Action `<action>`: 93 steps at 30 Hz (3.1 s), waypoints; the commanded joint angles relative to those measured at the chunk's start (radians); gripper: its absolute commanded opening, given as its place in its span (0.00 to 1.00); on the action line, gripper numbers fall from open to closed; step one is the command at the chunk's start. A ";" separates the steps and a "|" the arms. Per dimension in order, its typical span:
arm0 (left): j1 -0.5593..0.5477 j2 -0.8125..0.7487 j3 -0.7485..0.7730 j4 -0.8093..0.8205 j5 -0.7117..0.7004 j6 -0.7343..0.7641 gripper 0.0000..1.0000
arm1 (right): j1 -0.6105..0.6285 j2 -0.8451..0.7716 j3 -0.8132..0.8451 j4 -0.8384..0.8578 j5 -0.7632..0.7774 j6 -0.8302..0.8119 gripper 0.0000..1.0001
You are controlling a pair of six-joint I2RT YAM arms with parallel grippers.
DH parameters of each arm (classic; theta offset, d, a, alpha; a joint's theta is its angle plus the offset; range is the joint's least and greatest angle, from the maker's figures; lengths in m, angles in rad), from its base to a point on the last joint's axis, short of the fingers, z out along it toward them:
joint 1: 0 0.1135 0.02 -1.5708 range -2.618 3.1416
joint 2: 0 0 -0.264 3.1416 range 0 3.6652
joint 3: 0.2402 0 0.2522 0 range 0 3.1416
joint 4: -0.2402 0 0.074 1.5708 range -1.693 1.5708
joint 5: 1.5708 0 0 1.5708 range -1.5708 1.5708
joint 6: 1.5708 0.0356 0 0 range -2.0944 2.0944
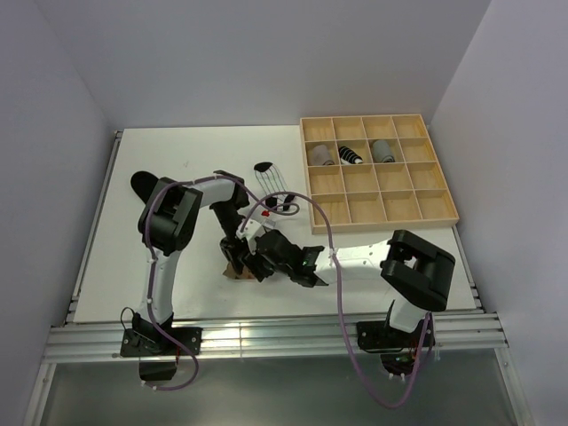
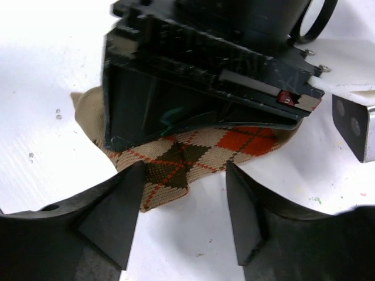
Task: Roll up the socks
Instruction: Roll the sock at the center of the board.
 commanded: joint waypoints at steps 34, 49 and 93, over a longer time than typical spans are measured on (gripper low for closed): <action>0.057 0.037 0.049 -0.027 0.027 0.042 0.28 | 0.082 0.201 0.116 -0.074 0.026 -0.036 0.37; 0.192 -0.131 0.054 0.054 0.254 -0.044 0.36 | -0.077 0.155 -0.043 0.121 -0.288 0.116 0.29; -0.139 -1.113 -0.880 1.086 -0.424 0.274 0.67 | -0.420 0.624 0.611 -0.554 -0.998 0.175 0.30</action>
